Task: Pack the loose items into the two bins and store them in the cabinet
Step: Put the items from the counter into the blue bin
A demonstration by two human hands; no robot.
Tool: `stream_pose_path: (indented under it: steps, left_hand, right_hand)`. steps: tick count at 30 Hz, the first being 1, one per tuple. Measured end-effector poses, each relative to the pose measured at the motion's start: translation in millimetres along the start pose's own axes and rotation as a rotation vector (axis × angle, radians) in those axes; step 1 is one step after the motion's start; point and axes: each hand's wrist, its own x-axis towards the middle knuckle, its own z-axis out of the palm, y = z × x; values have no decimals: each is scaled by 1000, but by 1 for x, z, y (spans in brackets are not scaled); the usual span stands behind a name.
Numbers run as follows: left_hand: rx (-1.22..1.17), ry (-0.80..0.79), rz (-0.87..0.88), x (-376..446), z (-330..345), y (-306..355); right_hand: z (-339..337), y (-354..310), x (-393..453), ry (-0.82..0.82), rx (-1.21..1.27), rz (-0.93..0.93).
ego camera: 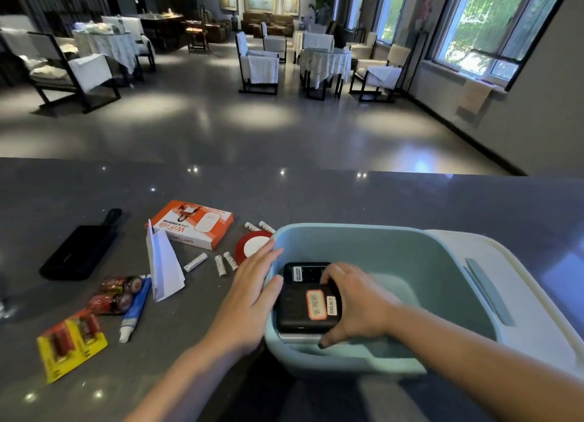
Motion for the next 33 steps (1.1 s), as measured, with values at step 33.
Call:
stream_pose_path:
  steps: [33]
  left_hand:
    - [11,592,-383,-135,-145,-115]
  right_hand:
    - [72,-203,30,164,677,-30]
